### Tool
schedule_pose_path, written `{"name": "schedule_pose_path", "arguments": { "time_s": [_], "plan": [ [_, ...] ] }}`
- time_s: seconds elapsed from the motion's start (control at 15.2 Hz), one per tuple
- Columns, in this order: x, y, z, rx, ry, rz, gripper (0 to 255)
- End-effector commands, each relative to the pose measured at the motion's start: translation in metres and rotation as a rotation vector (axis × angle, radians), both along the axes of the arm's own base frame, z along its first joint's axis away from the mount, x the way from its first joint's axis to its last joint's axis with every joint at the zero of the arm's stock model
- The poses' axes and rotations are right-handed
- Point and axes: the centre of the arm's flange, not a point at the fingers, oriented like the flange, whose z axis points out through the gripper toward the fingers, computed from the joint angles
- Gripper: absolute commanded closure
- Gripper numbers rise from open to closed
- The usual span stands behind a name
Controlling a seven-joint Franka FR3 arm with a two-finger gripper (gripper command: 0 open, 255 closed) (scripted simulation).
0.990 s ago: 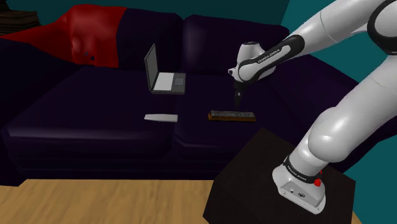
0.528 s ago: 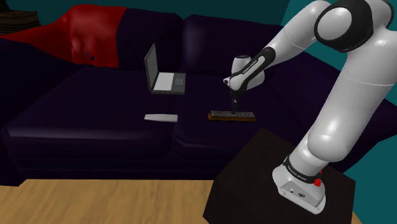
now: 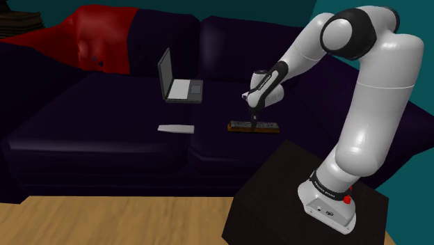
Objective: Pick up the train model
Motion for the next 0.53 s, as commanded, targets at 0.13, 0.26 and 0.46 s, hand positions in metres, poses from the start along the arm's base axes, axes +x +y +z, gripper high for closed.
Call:
{"name": "schedule_pose_path", "arguments": {
  "time_s": [0.13,0.26,0.46],
  "plan": [
    [0.0001,-0.0007,-0.0096,0.000,0.000,0.000,255],
    [0.0000,-0.0008,-0.0093,0.000,0.000,0.000,255],
    [0.0003,-0.0008,-0.0093,0.000,0.000,0.000,255]
  ]
}}
